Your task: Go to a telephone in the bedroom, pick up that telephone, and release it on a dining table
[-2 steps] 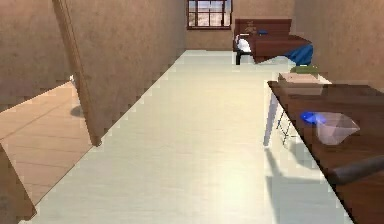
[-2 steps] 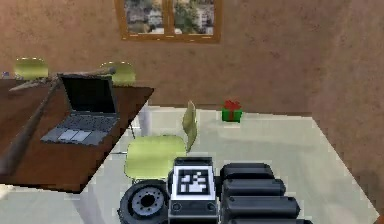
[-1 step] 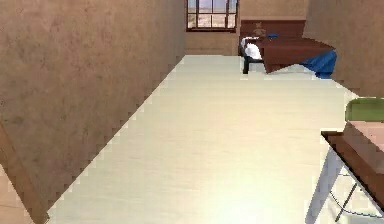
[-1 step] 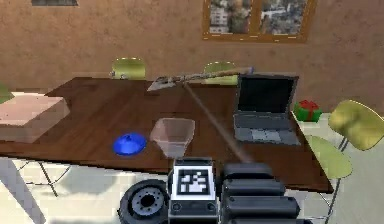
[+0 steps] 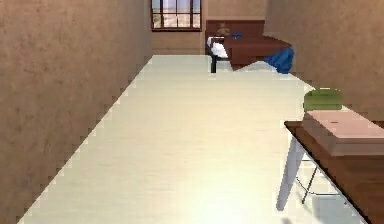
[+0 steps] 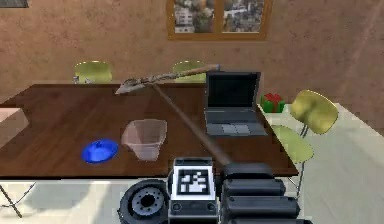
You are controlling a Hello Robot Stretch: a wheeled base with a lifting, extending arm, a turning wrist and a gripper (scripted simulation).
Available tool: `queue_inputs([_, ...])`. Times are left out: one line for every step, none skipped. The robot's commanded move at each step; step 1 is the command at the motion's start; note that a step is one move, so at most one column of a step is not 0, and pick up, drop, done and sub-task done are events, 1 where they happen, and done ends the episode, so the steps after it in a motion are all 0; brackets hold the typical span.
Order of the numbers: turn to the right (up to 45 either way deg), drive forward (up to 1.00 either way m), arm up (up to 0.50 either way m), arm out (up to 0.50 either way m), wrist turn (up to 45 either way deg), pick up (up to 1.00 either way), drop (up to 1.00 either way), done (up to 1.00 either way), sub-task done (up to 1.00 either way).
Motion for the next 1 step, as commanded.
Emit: queue_inputs([0.0,0.35,0.00,0.00,0.0,0.00,0.00,0.00,0.00])
